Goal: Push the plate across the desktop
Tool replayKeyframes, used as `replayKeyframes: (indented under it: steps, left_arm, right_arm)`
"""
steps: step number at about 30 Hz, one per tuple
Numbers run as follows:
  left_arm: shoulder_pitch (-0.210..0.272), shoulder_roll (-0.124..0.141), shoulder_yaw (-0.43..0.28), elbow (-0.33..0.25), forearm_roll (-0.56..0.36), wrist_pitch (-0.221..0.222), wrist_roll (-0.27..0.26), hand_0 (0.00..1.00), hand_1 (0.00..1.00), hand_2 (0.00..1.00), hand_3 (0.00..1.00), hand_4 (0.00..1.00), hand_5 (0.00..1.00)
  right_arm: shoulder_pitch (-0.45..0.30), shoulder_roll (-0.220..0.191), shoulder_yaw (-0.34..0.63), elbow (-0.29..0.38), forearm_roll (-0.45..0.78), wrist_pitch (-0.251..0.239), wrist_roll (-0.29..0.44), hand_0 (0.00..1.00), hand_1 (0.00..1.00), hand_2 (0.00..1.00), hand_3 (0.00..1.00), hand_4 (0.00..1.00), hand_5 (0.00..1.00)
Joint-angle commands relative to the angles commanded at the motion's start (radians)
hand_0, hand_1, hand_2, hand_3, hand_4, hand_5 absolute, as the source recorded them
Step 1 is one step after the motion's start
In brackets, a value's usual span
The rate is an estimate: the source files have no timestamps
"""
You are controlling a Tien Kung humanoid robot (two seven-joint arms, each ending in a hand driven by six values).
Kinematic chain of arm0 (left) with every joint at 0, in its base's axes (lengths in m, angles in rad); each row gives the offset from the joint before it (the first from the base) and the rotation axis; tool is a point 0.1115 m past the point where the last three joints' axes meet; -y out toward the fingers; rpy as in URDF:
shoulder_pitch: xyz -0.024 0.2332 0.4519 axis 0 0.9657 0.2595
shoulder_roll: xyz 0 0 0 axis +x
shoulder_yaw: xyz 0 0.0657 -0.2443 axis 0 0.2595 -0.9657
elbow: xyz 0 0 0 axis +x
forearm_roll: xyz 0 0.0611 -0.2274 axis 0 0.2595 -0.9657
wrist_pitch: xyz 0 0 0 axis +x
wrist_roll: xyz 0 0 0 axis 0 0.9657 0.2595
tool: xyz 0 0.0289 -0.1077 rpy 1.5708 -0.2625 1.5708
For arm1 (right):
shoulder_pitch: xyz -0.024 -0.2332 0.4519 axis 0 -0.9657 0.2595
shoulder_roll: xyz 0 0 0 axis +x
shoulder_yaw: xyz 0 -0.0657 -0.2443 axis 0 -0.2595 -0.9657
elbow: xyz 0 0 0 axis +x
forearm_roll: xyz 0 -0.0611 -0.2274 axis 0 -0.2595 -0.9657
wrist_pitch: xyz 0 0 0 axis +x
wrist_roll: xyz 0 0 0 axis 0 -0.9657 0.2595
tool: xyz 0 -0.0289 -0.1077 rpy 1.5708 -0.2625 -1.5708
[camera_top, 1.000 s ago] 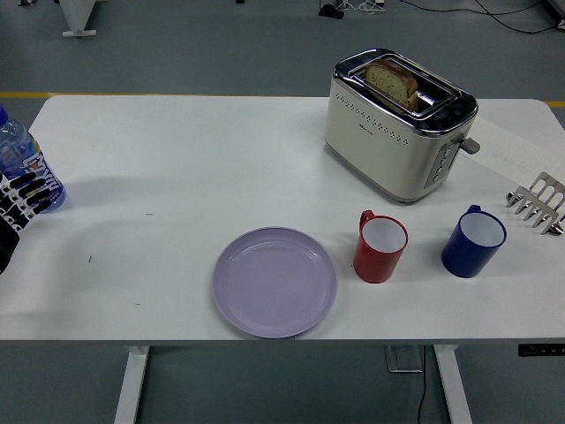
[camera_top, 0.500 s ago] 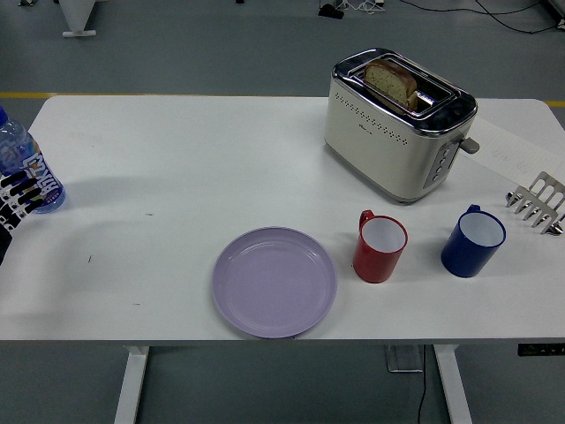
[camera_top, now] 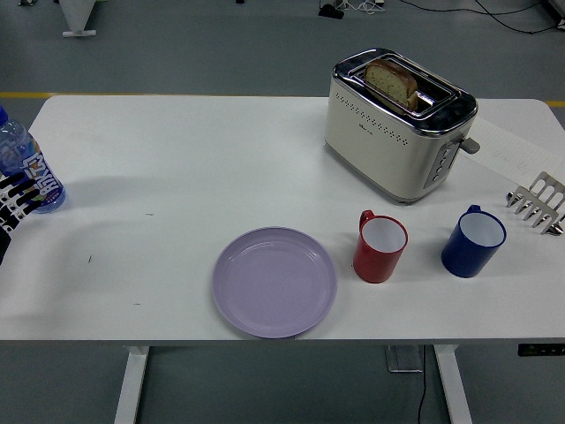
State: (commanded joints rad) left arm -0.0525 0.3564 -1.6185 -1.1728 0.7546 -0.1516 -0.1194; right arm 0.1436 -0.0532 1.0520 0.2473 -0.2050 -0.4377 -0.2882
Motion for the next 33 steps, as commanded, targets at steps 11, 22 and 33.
replayKeyframes:
  steps: [11,22,33]
  left_arm:
    - [0.005,-0.001,0.001,0.006,-0.016,0.026,0.000,0.787,0.765,0.725,0.698,0.584,0.998]
    - [0.009,-0.001,0.001,0.008,-0.020,0.036,0.001,0.784,0.763,0.725,0.697,0.585,0.998]
    - [0.006,-0.001,-0.002,0.009,-0.018,0.039,0.004,0.783,0.763,0.724,0.694,0.584,0.998]
  right_arm:
    - [-0.009,0.000,-0.001,0.001,0.000,-0.002,-0.002,0.549,0.461,0.577,0.578,0.302,0.458]
    - [-0.011,-0.001,-0.003,0.001,0.001,-0.002,-0.001,0.549,0.461,0.577,0.579,0.302,0.457]
    - [-0.007,-0.003,-0.009,-0.001,0.013,-0.001,0.004,0.548,0.461,0.577,0.579,0.302,0.454]
